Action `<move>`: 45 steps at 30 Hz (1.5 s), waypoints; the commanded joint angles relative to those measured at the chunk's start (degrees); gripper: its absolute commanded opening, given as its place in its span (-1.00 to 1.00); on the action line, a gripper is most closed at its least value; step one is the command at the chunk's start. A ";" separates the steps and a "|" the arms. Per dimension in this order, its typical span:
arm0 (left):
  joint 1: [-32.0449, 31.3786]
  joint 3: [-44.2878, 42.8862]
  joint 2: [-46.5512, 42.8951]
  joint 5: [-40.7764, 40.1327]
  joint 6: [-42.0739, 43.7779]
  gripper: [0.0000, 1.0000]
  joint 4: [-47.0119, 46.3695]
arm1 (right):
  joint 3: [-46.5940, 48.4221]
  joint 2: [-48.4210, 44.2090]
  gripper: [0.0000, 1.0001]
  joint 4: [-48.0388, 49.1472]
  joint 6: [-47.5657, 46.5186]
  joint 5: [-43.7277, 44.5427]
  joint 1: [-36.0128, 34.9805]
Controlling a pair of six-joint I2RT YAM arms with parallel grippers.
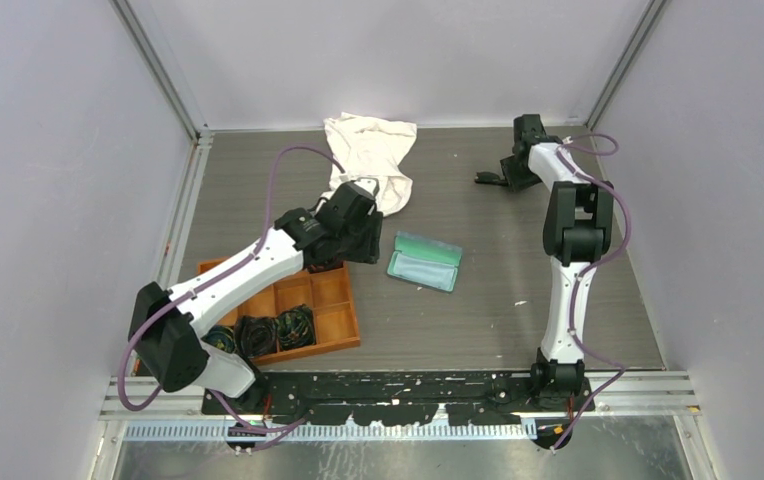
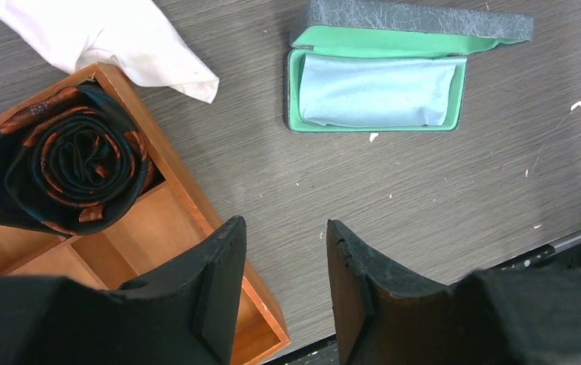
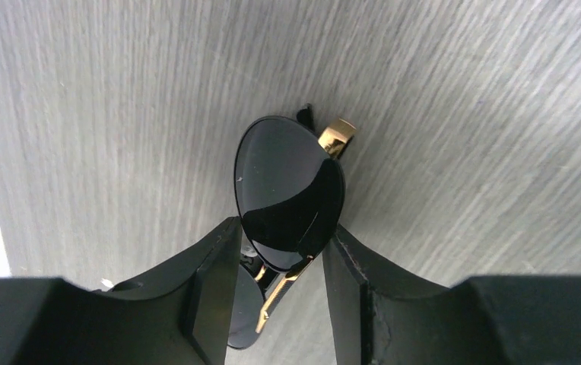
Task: Organize the sunglasses
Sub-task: Pick up the sunglasses from the center of the board.
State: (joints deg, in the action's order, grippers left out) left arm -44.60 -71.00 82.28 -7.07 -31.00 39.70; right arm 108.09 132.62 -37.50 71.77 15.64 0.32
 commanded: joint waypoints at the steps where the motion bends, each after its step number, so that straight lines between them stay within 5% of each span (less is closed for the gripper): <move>1: 0.17 0.36 -3.17 -0.86 -0.08 -0.11 -1.07 | -3.37 -4.99 -0.02 -3.51 -10.13 0.24 -0.32; 10: 0.17 2.79 -5.92 -0.09 -1.85 -0.11 -2.25 | -10.88 -12.40 0.10 -6.53 -35.14 -6.72 0.03; 19: 0.13 5.49 -8.38 1.96 -4.22 -0.10 -2.90 | -28.10 -27.89 0.22 -5.46 -43.14 -7.52 1.49; 35: 0.12 6.77 -12.99 0.11 -5.82 -0.10 0.71 | -41.93 -39.60 0.30 3.35 -20.64 -11.74 2.23; 45: 0.10 6.65 -12.72 0.74 -6.09 -0.09 0.44 | -45.51 -38.38 0.25 6.97 -18.45 -8.56 2.23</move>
State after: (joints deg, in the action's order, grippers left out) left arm -44.60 -64.20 70.76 -5.98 -36.80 40.18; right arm 61.36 94.87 -33.87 51.29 5.02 2.61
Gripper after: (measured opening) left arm 0.452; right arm 0.628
